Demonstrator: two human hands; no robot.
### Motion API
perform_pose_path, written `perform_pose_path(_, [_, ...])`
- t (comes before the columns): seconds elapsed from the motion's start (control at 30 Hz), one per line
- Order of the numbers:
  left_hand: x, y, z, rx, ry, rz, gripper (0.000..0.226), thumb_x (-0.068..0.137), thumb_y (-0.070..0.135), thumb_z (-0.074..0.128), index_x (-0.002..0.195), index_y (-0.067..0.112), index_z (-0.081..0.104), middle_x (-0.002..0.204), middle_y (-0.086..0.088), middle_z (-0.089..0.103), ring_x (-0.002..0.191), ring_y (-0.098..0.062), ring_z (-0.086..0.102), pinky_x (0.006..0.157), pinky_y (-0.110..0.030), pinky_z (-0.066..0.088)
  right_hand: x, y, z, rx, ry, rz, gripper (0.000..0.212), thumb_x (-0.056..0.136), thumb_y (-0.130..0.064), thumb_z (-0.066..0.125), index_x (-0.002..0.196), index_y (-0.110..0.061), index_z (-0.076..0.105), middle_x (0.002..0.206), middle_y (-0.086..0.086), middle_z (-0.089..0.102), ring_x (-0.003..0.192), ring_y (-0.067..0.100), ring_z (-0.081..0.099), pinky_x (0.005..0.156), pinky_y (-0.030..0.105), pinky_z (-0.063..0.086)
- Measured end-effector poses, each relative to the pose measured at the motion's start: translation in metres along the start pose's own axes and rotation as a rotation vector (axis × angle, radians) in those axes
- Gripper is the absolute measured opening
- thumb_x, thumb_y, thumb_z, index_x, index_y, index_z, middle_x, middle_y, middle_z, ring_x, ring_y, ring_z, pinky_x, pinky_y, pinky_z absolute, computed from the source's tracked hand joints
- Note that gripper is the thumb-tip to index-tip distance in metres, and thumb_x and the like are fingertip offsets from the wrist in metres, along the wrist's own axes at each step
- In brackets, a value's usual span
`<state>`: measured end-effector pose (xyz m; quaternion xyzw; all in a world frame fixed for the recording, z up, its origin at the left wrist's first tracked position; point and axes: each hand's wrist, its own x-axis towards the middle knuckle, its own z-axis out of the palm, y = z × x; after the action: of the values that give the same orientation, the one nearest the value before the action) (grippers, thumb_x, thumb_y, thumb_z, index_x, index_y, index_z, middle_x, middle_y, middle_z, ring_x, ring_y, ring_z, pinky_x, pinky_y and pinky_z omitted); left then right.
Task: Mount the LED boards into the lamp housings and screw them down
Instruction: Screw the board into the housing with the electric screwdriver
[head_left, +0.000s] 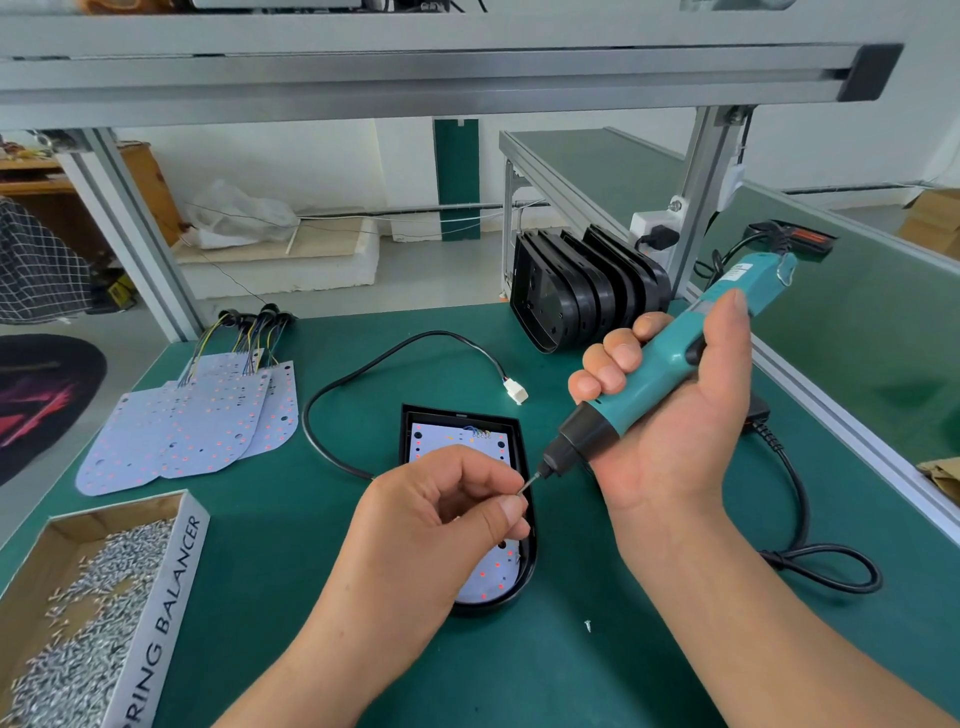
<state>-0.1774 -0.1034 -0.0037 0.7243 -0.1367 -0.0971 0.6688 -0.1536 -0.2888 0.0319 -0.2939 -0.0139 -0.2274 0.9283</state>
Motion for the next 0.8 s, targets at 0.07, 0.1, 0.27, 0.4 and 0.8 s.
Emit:
perform_pose_path(0.07, [0.000,-0.001,0.000,0.051,0.013,0.018,0.019,0.091,0.017,0.083,0.091,0.036,0.080,0.085,-0.001,0.082,0.083,-0.014,0.079,0.073,-0.014,0.054,-0.001,0.000,0.001,-0.006,0.004,-0.003,0.048,0.102,-0.062,0.053,0.085,-0.017,0.052,0.070,0.001,0.045,0.058,0.017,0.042,0.055,0.029,0.044])
perform_pose_path(0.1, [0.000,-0.001,0.000,0.078,0.023,0.025,0.024,0.093,0.014,0.082,0.090,0.037,0.079,0.085,0.000,0.082,0.082,-0.012,0.079,0.070,-0.012,0.052,-0.001,0.000,0.001,-0.008,0.006,-0.005,0.048,0.102,-0.062,0.053,0.085,-0.017,0.052,0.070,0.001,0.045,0.058,0.017,0.042,0.055,0.029,0.044])
perform_pose_path(0.27, [-0.001,-0.001,0.001,0.133,0.059,0.040,0.028,0.093,0.010,0.081,0.090,0.038,0.078,0.086,0.003,0.082,0.085,-0.016,0.079,0.068,-0.014,0.052,-0.002,-0.001,0.001,-0.023,-0.027,-0.021,0.048,0.099,-0.062,0.054,0.085,-0.016,0.053,0.070,0.002,0.044,0.058,0.018,0.042,0.055,0.030,0.044])
perform_pose_path(0.4, [-0.003,-0.003,0.003,0.218,0.086,0.076,0.026,0.093,0.015,0.081,0.094,0.040,0.077,0.088,0.009,0.081,0.085,-0.014,0.077,0.071,-0.016,0.054,-0.002,0.000,0.001,-0.038,-0.069,-0.039,0.048,0.099,-0.062,0.053,0.087,-0.016,0.053,0.071,0.003,0.043,0.058,0.018,0.041,0.055,0.030,0.043])
perform_pose_path(0.8, [-0.005,-0.002,0.005,0.286,0.116,0.179,0.039,0.091,0.034,0.084,0.115,0.058,0.067,0.107,0.023,0.076,0.098,-0.005,0.074,0.081,-0.016,0.056,0.005,0.009,-0.009,0.028,0.039,0.004,0.049,0.100,-0.062,0.056,0.084,-0.016,0.053,0.070,0.001,0.045,0.058,0.017,0.044,0.055,0.030,0.045])
